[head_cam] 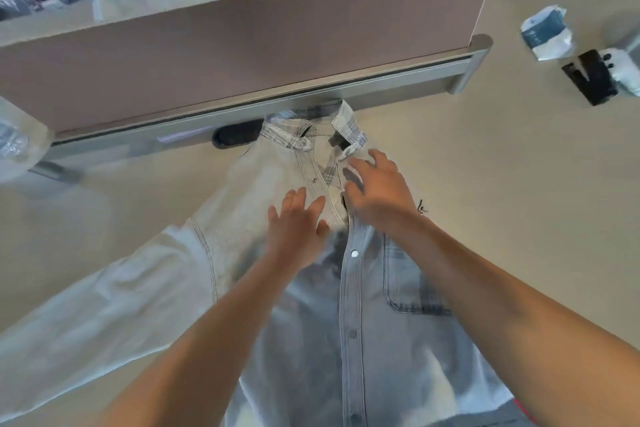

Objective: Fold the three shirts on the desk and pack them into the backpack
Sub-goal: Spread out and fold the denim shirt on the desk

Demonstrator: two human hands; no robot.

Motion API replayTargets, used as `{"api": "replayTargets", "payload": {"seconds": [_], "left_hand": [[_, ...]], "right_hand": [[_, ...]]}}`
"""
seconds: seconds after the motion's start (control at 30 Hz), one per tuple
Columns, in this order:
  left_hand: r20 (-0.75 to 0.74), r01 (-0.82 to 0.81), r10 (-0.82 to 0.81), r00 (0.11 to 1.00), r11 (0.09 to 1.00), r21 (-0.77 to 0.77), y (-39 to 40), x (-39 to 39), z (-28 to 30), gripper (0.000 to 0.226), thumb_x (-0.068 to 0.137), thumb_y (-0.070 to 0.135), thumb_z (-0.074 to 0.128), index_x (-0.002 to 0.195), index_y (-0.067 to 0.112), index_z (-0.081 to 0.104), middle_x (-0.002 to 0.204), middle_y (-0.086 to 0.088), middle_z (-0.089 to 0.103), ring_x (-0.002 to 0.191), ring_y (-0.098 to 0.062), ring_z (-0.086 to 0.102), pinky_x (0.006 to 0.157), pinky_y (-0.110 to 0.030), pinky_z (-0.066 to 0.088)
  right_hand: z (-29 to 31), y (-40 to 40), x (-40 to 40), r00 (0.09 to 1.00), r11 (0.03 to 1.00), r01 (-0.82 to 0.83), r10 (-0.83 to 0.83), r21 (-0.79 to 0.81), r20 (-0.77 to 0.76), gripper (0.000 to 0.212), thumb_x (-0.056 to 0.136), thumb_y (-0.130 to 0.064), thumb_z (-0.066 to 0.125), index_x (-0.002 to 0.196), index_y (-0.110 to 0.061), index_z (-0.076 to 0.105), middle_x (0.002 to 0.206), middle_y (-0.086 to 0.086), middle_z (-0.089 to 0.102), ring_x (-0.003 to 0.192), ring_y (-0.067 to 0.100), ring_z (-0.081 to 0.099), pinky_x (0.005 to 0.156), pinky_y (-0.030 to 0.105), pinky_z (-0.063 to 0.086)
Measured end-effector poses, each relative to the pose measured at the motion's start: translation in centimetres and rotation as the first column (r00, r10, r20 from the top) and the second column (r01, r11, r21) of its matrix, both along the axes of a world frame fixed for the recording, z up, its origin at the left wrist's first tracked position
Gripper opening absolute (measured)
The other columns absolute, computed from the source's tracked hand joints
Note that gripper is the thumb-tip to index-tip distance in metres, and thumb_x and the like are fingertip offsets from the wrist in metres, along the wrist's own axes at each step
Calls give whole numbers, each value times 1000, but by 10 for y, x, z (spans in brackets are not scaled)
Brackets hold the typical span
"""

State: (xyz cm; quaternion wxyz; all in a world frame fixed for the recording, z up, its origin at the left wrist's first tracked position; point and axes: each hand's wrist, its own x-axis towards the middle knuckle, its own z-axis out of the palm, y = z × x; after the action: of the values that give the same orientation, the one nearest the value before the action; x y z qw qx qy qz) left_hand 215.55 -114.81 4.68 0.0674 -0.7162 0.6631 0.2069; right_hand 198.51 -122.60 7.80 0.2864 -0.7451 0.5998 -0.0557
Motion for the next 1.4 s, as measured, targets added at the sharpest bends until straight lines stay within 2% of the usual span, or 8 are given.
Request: {"api": "replayTargets", "payload": {"seconds": [0.23,0.37,0.6,0.7,0.8,0.97,1.23,1.4], "left_hand": [[0,-114,115,993,989,96,-38,6,-41,57,107,43,32,161,47,15,174,-7,-2,159,-37,-3,118,-76,11],[-5,-114,115,993,991,77,-38,9,-52,58,108,49,25,161,50,4,172,-2,-20,157,-35,-22,116,-79,2],[-39,-48,52,998,994,99,-38,19,-52,63,105,53,36,161,49,10,172,0,-19,157,-33,-22,115,-80,0],[-81,-24,31,996,996,89,-35,32,-41,62,104,52,39,162,44,17,174,-2,-7,160,-30,-11,119,-75,0],[-3,-8,8,1000,999,33,-21,54,-32,60,107,42,37,163,29,21,174,-10,4,160,-30,-1,123,-69,6],[-21,-12,11,1000,999,-44,-10,68,-23,59,106,40,42,160,22,27,169,-13,16,158,-31,10,125,-62,13],[-137,221,-250,959,955,-197,-21,-17,-9,51,94,36,54,141,18,50,143,-15,49,138,-35,43,105,-53,42],[-113,439,-472,874,869,-227,-10,-80,-12,59,95,37,64,149,20,48,162,-14,38,154,-32,28,119,-63,25]], "right_hand": [[-40,-76,42,997,995,-46,51,86,-65,56,99,-45,55,146,-16,52,155,16,37,131,38,51,105,45,48],[-45,-77,50,996,998,-24,19,60,88,61,99,-39,60,146,-3,45,155,13,35,138,33,46,111,41,42],[-1,-71,78,912,997,72,-63,-7,406,37,96,-24,67,116,7,65,113,9,51,103,28,65,100,44,52],[3,-77,98,963,997,-28,8,73,269,32,97,-34,61,101,-2,66,114,8,52,111,30,59,94,38,47],[-10,-70,101,982,955,-101,51,279,179,35,102,-30,58,121,-2,66,130,10,56,118,28,57,97,39,47],[-28,-29,57,926,983,173,-181,55,331,30,97,-11,62,125,-13,71,134,6,60,126,21,58,100,16,36],[-53,73,-61,896,896,443,-442,-28,39,44,102,-24,59,144,-14,58,157,15,43,143,34,42,117,45,33],[-66,117,-119,846,846,531,-525,55,-93,51,100,-36,56,147,-16,52,144,12,54,130,35,51,105,45,41]]}}
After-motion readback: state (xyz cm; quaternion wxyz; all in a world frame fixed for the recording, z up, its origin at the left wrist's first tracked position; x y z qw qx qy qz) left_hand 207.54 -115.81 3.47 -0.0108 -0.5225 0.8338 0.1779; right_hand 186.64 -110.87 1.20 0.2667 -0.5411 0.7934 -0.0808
